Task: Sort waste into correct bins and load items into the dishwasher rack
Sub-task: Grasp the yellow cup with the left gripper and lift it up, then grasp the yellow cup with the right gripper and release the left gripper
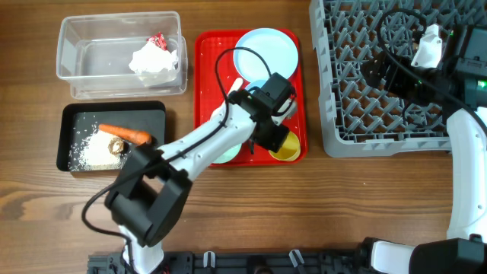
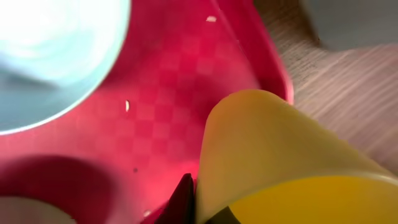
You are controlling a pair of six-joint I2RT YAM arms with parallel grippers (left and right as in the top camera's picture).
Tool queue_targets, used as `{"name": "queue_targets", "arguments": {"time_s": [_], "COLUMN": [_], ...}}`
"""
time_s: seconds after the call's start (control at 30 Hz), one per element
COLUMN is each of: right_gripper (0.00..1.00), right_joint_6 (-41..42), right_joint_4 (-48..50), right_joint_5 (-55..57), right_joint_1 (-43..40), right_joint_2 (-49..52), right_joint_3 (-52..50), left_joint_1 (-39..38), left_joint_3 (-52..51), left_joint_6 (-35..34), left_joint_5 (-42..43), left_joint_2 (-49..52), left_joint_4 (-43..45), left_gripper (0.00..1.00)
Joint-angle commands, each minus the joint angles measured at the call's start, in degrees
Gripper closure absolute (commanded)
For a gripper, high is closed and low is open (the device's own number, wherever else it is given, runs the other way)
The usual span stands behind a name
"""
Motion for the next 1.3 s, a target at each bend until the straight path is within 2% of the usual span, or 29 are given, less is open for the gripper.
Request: {"name": "queue_targets", "arguments": {"time_s": [0.0, 0.07, 0.13, 0.23, 0.27, 0.37, 0.4, 0.57, 0.73, 0.83, 0.97, 1.1, 1.13, 1.27], "right_gripper": [0.0, 0.0, 0.0, 0.0, 0.0, 0.0, 0.0, 0.0, 0.0, 0.01, 0.24, 0.37, 0.4, 0.4], "right_joint_6": [0.15, -0.13, -4.37, -14.62, -18.32, -22.84, -22.97, -22.32, -16.11, -12.85, -12.83, -11.39, -11.39, -11.52], "right_joint_4": [0.31, 1.03, 2.47, 3.58, 3.56, 4.87, 6.69, 16.33, 26.82, 30.32, 31.23, 34.27, 34.23, 34.12], "right_joint_5": [-1.07, -3.48, -10.78, -28.46, -33.88, -46.71, -50.64, -60.87, -58.9, -59.17, -59.3, -62.16, -62.16, -62.12], "right_joint_1": [0.02, 0.02, 0.02, 0.07, 0.52, 2.08, 3.26, 10.64, 16.22, 17.88, 18.14, 18.38, 18.51, 20.06], "right_joint_2": [0.98, 0.96, 0.98, 1.22, 1.81, 3.91, 4.87, 8.35, 11.15, 12.83, 13.18, 13.18, 13.18, 13.18], "right_joint_3": [0.35, 0.35, 0.35, 0.35, 0.35, -0.07, -0.57, -1.05, -1.07, -1.07, -1.07, -1.07, -1.09, -1.09], "left_joint_1": [6.71, 11.74, 16.2, 21.49, 24.28, 28.0, 28.17, 28.11, 28.11, 28.11, 28.11, 28.11, 28.11, 28.11], "left_joint_3": [0.37, 0.37, 0.35, 0.35, 0.35, 0.35, 0.35, 0.35, 0.35, 0.35, 0.35, 0.35, 0.35, 0.35], "left_joint_6": [-3.3, -4.2, -4.17, -4.0, -4.02, -4.02, -4.02, -4.24, -4.63, -7.21, -7.21, -7.21, -7.21, -7.21], "left_joint_5": [10.01, 15.19, 22.88, 31.08, 36.65, 50.82, 52.3, 53.75, 60.96, 61.2, 61.2, 61.2, 61.2, 61.2], "left_joint_2": [-10.97, -14.05, -14.38, -14.1, -13.97, -13.97, -13.97, -13.44, -13.07, -13.07, -13.07, -13.07, -13.07, -13.07], "left_joint_4": [0.13, 0.46, 2.67, 7.78, 11.85, 19.45, 20.87, 22.27, 25.88, 28.89, 29.07, 29.07, 29.09, 29.09], "left_gripper": [0.96, 0.96, 0.96, 0.96, 0.96, 0.96, 0.96, 0.96, 0.96, 0.96, 0.96, 0.96, 0.96, 0.96]}}
